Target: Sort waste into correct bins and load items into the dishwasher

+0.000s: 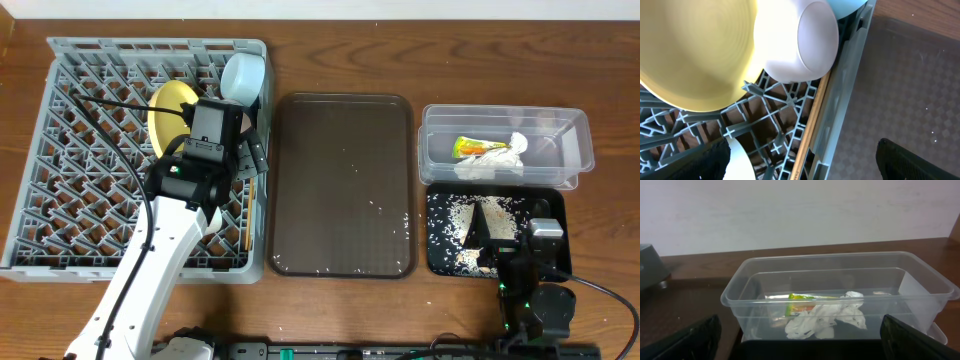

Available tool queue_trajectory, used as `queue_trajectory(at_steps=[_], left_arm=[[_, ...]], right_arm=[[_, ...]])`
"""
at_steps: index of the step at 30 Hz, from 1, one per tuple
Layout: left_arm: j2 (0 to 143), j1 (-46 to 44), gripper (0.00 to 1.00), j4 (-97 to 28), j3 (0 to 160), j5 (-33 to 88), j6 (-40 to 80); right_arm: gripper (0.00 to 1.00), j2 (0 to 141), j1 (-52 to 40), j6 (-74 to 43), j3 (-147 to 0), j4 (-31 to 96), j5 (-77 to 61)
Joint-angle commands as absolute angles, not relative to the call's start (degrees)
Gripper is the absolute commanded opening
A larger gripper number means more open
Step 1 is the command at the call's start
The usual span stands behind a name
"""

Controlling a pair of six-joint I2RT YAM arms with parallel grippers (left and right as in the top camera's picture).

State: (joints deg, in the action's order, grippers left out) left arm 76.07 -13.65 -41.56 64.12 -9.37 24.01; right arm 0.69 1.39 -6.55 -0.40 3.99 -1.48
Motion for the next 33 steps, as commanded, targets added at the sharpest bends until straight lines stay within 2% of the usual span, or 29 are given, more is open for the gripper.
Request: queue_trajectory(at_steps=[1,15,23,33], left_arm=[[75.7,-13.5,0.93,-41.5,64.1,-9.7,24.3],[75.0,-13.5,0.94,-42.0,63.9,-9.7,24.3],[59.2,-13.5,0.94,-43.3,62.9,-9.7,24.3],[35.0,-10.8,0.94,-43.7,54.3,-13.4,17.0]], right_arm=[[0.99,0.3,0.8,-7.0,-0.3,4.3,-0.9],[0.99,0.3,0.8,-7.0,-0.3,4.3,-0.9],[0.99,0.3,0.8,-7.0,-0.3,4.3,-0.9],[0.99,0.3,0.8,-7.0,-0.3,4.3,-0.9]])
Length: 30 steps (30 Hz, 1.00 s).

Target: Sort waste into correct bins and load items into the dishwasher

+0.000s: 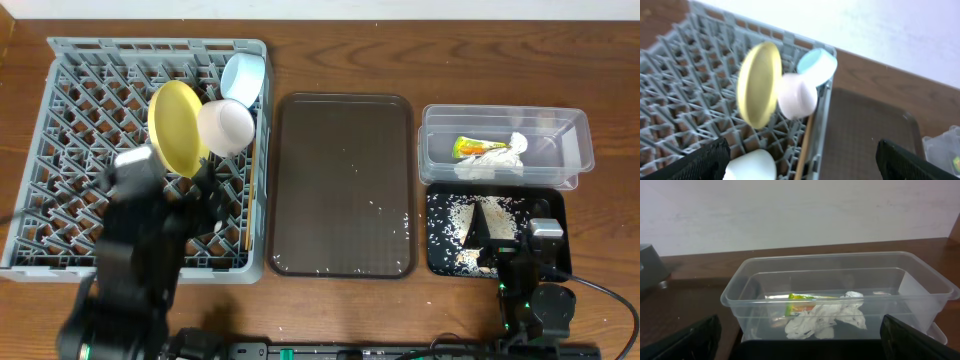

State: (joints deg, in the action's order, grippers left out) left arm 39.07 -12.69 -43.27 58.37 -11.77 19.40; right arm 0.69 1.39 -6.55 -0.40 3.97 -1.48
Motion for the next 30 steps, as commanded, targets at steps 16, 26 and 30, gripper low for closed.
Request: queue_trajectory(at_steps=[16,26,30], left_arm=[[8.9,-6.4,0.94,6.0,20.9,-12.3,21.3],[0.8,-0.7,0.94,19.9,4.5,-12.0,33.1],[0.1,-0.1,0.94,18.0,1.2,-12.0,33.1]], right_arm=[[0.99,0.3,0.8,-7.0,-0.3,4.3,-0.9],[0.99,0.3,0.8,-7.0,-0.3,4.3,-0.9],[0.99,0.3,0.8,-7.0,-0.3,4.3,-0.9]])
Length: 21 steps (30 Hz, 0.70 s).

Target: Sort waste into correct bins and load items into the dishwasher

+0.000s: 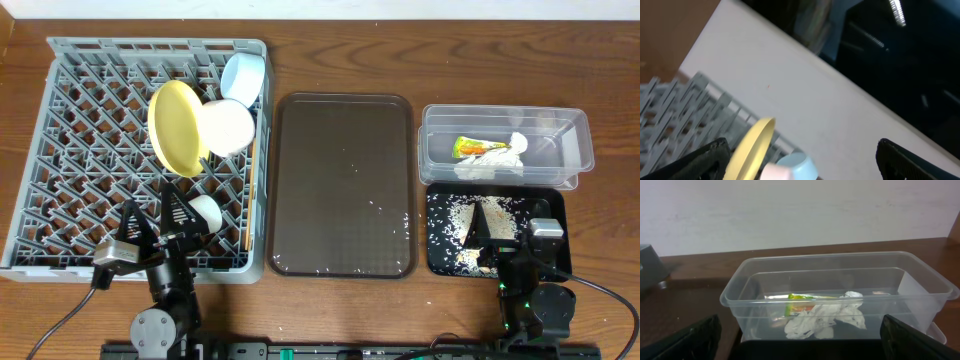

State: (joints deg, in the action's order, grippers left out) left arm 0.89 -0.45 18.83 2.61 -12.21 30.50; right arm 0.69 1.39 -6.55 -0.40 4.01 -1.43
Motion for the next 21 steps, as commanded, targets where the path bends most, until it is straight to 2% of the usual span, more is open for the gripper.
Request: queue_trajectory(at_steps=[1,10,15,21], left_arm=[[0.1,-0.1,0.94,17.0,0.5,-12.0,33.1],[0.1,-2.1,0.94,-3.8,0.2,-6.8,19.4],[0.1,-4.1,0.94,-3.8,0.2,-5.1,9.4],[0.1,-4.4,0.94,-3.8,0.2,-5.1,9.2]], right_arm=[[0.99,0.3,0.8,-7.0,-0.3,4.3,-0.9],[0.99,0.3,0.8,-7.0,-0.3,4.3,-0.9],[0.99,0.3,0.8,-7.0,-0.3,4.3,-0.9],[0.99,0.3,0.8,-7.0,-0.3,4.3,-0.9]])
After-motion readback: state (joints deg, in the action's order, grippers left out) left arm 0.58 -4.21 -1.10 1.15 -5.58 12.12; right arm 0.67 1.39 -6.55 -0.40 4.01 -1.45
